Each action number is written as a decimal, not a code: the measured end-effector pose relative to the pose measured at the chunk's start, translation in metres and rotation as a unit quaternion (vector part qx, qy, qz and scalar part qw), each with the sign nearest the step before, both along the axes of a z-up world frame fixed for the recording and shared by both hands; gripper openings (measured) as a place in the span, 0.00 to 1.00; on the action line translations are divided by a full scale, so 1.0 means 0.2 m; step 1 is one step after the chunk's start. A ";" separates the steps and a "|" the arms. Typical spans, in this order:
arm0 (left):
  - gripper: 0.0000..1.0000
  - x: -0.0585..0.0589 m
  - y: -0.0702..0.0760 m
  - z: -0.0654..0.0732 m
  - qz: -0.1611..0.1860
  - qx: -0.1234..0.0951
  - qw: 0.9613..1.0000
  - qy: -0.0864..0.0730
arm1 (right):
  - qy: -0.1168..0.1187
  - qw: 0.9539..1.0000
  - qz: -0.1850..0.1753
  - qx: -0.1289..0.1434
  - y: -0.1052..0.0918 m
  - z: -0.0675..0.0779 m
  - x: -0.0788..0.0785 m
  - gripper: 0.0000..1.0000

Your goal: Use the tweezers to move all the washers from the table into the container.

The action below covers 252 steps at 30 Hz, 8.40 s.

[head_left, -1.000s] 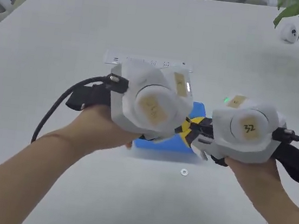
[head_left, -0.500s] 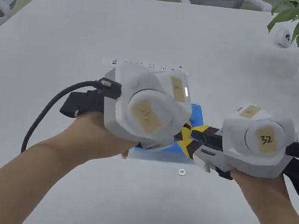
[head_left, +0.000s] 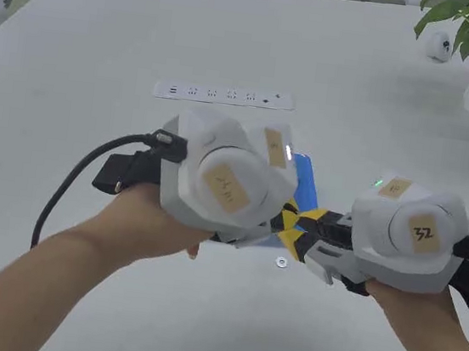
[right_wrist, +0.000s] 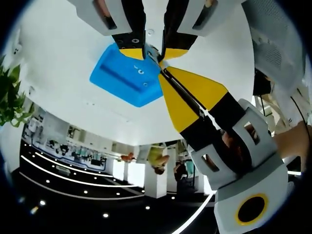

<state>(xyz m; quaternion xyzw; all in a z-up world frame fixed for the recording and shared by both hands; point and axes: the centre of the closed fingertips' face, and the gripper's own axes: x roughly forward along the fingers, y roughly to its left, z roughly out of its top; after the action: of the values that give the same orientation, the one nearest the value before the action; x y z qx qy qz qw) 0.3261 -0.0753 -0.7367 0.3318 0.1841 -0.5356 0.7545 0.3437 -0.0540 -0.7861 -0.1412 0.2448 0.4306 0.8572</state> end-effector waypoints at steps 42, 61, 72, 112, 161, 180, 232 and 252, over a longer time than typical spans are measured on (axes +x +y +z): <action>0.00 0.01 0.00 -0.16 0.007 -0.003 0.999 0.046 | 0.033 0.999 0.007 -0.030 -0.02 -0.19 0.00 0.07; 0.00 0.00 -0.01 -0.17 0.001 0.009 0.999 0.034 | 0.014 0.998 0.018 -0.056 -0.02 -0.20 0.00 0.04; 0.00 0.00 -0.02 -0.09 -0.005 0.013 1.000 0.016 | -0.007 0.997 0.022 -0.070 -0.03 -0.12 0.00 0.03; 0.00 0.08 -0.02 0.15 -0.012 0.021 0.998 -0.050 | -0.066 0.994 0.030 -0.084 -0.01 0.14 0.12 0.03; 0.00 0.23 -0.02 0.00 0.002 0.023 0.999 -0.030 | -0.047 0.994 0.031 -0.091 -0.01 -0.01 0.26 0.03; 0.00 0.17 -0.01 0.05 0.000 0.024 0.999 -0.042 | -0.065 0.993 0.039 -0.092 0.00 0.04 0.22 0.04; 0.00 -0.25 0.25 -0.42 -0.034 0.093 0.993 0.063 | 0.032 0.978 0.126 -0.164 -0.02 -0.32 -0.31 0.05; 0.00 -0.25 0.36 -0.72 -0.012 0.162 0.980 0.115 | 0.092 0.994 -0.054 0.006 -0.14 -0.07 -0.42 0.22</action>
<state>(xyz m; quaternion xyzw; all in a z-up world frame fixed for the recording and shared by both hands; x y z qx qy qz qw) 0.2766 -0.0037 -0.8799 0.3881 0.3498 -0.5421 0.6582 0.2600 -0.0824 -0.8010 -0.0826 0.3269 0.3964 0.8539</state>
